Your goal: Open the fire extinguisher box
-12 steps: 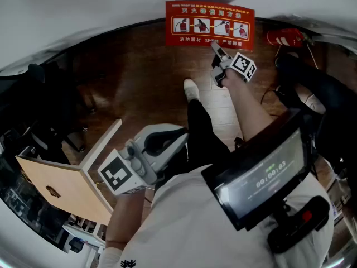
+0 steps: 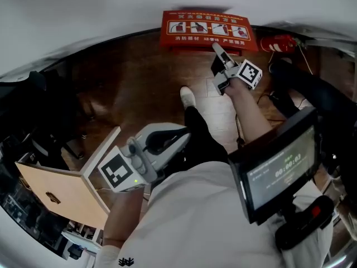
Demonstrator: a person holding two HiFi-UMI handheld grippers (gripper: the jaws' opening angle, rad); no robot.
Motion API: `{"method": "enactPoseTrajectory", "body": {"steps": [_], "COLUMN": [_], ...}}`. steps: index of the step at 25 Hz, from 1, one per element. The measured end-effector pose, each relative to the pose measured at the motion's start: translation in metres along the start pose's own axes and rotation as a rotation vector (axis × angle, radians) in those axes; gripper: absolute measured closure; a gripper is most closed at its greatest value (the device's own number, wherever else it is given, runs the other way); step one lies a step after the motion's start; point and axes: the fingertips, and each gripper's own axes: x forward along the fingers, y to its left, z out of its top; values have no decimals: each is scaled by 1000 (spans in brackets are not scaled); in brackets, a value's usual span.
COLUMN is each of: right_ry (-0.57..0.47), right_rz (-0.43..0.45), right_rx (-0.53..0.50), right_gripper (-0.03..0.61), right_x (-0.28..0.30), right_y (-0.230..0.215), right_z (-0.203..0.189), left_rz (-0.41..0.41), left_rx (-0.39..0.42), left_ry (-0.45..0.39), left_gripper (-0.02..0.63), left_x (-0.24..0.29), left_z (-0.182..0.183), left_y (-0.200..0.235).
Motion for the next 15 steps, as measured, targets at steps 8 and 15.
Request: {"method": "enactPoseTrajectory", "body": {"steps": [8, 15], "right_ry": [-71, -119], "right_rz": [94, 122], "right_rx": [-115, -145], "right_gripper": [505, 509], "right_x": [44, 77], "right_y": [64, 78], "right_z": [84, 135], "left_rz": [11, 67], "left_rx": [24, 22], "left_ry": [-20, -30], "left_gripper": [617, 617], "left_x": [2, -4], "left_z": [16, 23], "left_y": [3, 10]}}
